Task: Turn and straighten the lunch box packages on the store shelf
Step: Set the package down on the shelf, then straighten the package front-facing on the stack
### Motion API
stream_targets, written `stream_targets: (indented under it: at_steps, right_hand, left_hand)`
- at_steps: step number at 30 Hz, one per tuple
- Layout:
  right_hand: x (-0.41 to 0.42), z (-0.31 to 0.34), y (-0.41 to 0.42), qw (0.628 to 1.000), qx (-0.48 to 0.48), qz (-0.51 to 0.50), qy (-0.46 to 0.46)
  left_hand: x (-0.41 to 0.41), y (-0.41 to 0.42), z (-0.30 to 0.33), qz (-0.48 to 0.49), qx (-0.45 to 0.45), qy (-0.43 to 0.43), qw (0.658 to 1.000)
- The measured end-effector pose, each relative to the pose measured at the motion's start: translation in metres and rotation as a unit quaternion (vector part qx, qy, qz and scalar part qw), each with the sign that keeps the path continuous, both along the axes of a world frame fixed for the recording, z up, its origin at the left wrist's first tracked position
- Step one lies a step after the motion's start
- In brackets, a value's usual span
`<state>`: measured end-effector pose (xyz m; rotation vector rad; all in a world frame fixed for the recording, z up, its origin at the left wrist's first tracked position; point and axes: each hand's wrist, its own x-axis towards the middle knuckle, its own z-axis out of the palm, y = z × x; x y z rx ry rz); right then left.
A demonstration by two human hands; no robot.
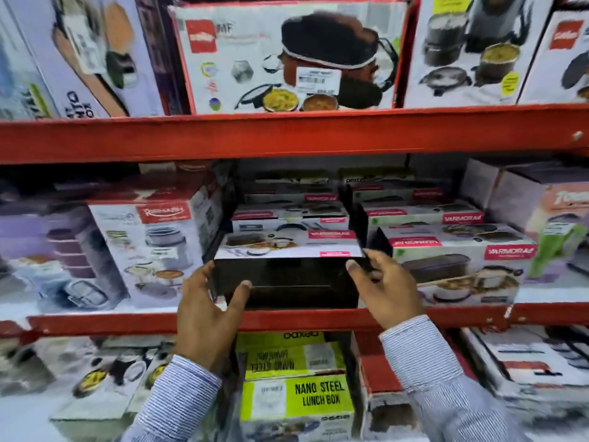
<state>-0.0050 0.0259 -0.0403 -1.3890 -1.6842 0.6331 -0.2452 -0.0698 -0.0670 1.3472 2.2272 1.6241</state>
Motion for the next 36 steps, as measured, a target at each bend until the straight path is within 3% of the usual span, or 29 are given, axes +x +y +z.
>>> stream_targets:
  at_steps: [3, 9, 14, 17, 21, 25, 31, 36]
  right_hand:
    - [-0.01, 0.008, 0.007, 0.999, -0.022, -0.03, -0.006]
    - [-0.007, 0.017, 0.004, 0.994, -0.072, -0.01, 0.078]
    - [0.001, 0.025, -0.005, 0.989, -0.035, 0.004, 0.142]
    - [0.007, 0.026, -0.007, 0.983, -0.018, -0.006, 0.181]
    - [0.013, 0.02, -0.004, 0.984, 0.029, -0.013, 0.176]
    - [0.018, 0.01, -0.005, 0.985, 0.007, -0.008, 0.171]
    - [0.018, -0.013, 0.005, 0.996, -0.007, -0.003, 0.091]
    - [0.012, -0.026, 0.011, 0.999, -0.03, -0.03, 0.02]
  left_hand:
    - [-0.009, 0.007, -0.002, -0.041, -0.032, -0.025, 0.998]
    - [-0.022, 0.012, 0.005, -0.107, -0.023, -0.093, 0.99]
    - [-0.024, 0.001, 0.024, -0.155, 0.051, -0.198, 0.967]
    - [-0.025, -0.003, 0.034, -0.135, 0.081, -0.248, 0.956]
    - [-0.023, -0.007, 0.039, -0.105, 0.086, -0.233, 0.963]
    - [-0.029, -0.004, 0.022, -0.122, 0.061, -0.222, 0.966]
    - [-0.036, 0.01, -0.004, -0.106, 0.024, -0.165, 0.98]
    - [-0.033, 0.021, -0.017, -0.081, 0.01, -0.172, 0.982]
